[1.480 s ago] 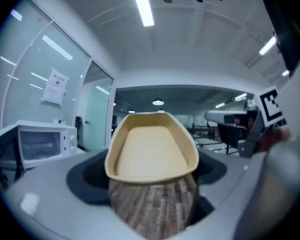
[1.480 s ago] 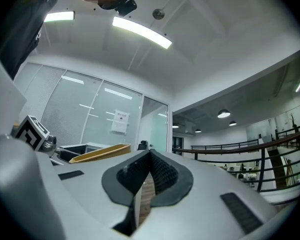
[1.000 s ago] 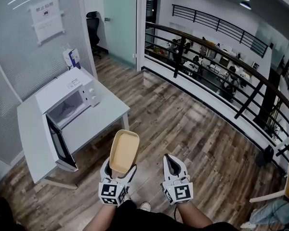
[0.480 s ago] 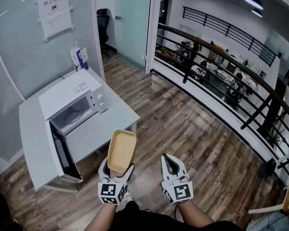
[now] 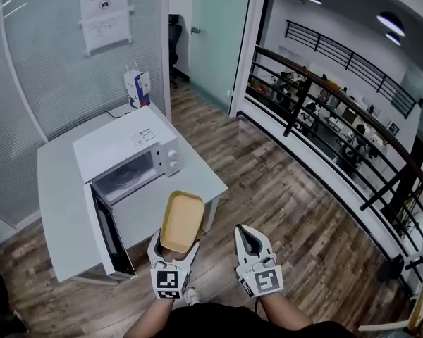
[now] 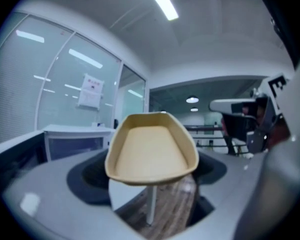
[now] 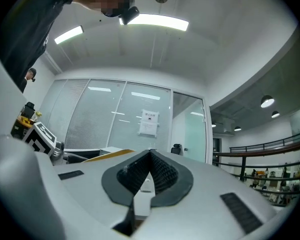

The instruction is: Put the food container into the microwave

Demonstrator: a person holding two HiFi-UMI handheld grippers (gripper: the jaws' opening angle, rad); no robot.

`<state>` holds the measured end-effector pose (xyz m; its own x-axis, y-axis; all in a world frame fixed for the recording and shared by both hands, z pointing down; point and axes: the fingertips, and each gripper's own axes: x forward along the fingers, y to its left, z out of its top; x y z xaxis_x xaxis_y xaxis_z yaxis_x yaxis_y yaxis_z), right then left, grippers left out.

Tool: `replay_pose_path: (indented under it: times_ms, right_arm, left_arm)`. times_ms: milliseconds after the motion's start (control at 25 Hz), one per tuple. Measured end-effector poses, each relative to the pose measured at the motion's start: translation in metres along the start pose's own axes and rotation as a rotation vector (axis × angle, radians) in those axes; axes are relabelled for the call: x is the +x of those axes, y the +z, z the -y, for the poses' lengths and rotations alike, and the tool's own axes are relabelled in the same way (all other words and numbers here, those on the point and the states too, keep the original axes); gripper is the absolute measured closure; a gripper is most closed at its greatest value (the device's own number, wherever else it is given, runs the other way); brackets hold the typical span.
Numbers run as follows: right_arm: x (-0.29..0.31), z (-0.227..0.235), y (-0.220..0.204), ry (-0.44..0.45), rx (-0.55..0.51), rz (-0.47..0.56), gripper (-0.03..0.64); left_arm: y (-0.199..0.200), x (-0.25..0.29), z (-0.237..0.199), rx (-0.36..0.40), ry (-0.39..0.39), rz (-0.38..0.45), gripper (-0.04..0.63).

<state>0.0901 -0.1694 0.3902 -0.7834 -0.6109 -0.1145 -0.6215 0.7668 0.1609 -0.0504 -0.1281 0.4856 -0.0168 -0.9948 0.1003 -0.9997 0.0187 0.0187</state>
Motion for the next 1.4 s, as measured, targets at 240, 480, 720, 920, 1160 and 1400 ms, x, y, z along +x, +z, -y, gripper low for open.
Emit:
replay_pose_path:
  times_ms: [240, 480, 720, 920, 1160, 1400]
  right_arm:
    - [0.036, -0.018, -0.004, 0.052, -0.014, -0.008, 0.618]
    - [0.072, -0.030, -0.030, 0.122, 0.004, -0.037, 0.618]
    - [0.127, -0.027, -0.057, 0.204, 0.049, -0.045, 0.618]
    - [0.174, -0.023, -0.067, 0.296, 0.058, -0.037, 0.618]
    - [0.228, -0.020, -0.085, 0.413, 0.083, -0.037, 0.618]
    - [0.270, -0.025, -0.106, 0.520, 0.119, -0.057, 0.618]
  left_arm:
    - [0.004, 0.009, -0.031, 0.014, 0.041, 0.018, 0.118]
    - [0.001, 0.022, -0.061, 0.013, 0.103, 0.019, 0.118]
    - [-0.016, 0.040, -0.096, -0.008, 0.188, -0.005, 0.118]
    - [-0.029, 0.062, -0.122, -0.024, 0.270, -0.036, 0.118]
    - [-0.048, 0.081, -0.161, -0.020, 0.389, -0.090, 0.118]
    - [-0.066, 0.095, -0.184, -0.056, 0.507, -0.149, 0.118]
